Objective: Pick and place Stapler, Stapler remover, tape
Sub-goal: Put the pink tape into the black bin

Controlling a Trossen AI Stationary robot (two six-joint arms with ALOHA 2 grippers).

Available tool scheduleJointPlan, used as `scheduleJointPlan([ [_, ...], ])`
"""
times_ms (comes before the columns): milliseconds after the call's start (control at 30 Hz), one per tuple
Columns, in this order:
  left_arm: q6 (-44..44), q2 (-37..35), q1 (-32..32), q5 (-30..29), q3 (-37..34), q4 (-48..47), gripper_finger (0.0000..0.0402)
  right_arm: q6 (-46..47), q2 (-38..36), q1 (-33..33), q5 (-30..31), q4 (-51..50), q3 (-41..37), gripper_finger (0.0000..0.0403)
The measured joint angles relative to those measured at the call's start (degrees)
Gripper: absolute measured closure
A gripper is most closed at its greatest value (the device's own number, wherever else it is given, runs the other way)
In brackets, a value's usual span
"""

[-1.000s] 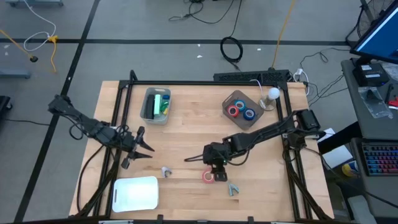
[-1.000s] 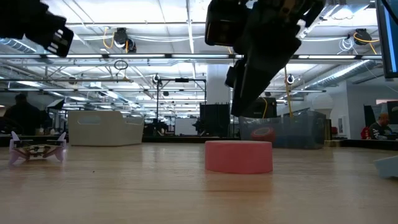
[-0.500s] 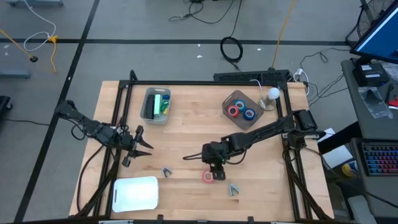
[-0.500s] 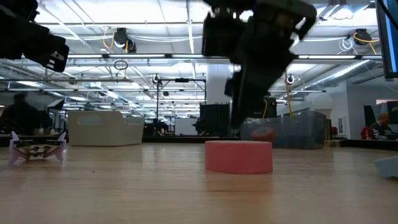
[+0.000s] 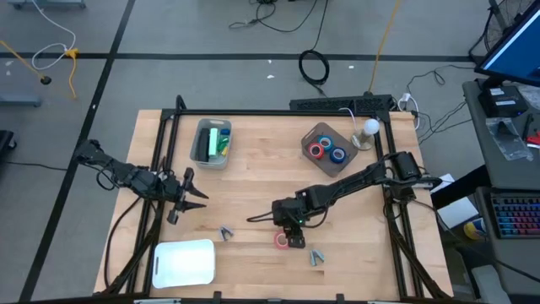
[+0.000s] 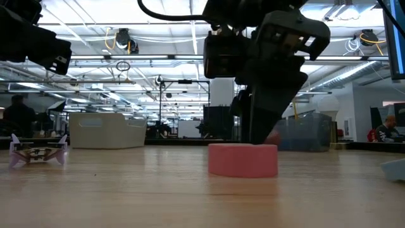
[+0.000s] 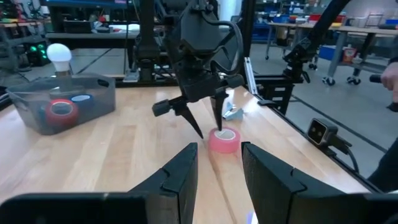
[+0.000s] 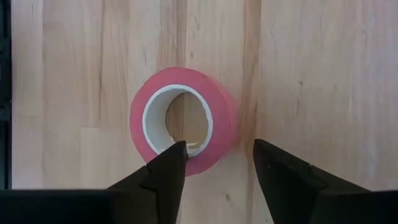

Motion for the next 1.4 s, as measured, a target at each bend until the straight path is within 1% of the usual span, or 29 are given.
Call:
scheduleJointPlan([
  [333,-0.1,0.0,0.1,0.2,0.0,-0.1,0.0275,4.6,-1.0,-0.2,1.6,3.1,-0.2,0.0223],
  [533,0.0,0.0,0.1,0.2,0.0,0.0,0.0275,4.1,-1.0,-0.3,1.0,3.3,2.0,0.0223],
  [700,-0.1,0.0,0.1,0.2,0.0,0.0,0.0275,2.8,-0.9,-0.3,1.0,1.3,2.0,0.0224],
  [800,-0.1,0.0,0.1,0.2,0.0,0.0,0.0275,2.7,0.2,-0.3,0.7,1.7,2.1,0.0224],
  [933,-0.1,0.0,0.1,0.2,0.0,-0.1,0.0275,3.1,2.1,0.0,-2.1,3.4,2.1,0.0224],
  [1067,-0.2,0.0,0.1,0.2,0.0,0.0,0.0275,3.1,3.2,0.0,-2.3,3.7,2.1,0.0226],
  [1233,-0.4,0.0,0.1,0.4,0.0,-0.1,0.0275,2.9,3.7,-0.1,-2.3,4.0,2.2,0.0248],
  [1400,-0.4,0.0,0.1,0.7,0.0,-0.1,0.0275,2.1,3.7,-0.8,-2.1,3.8,2.2,0.0297],
])
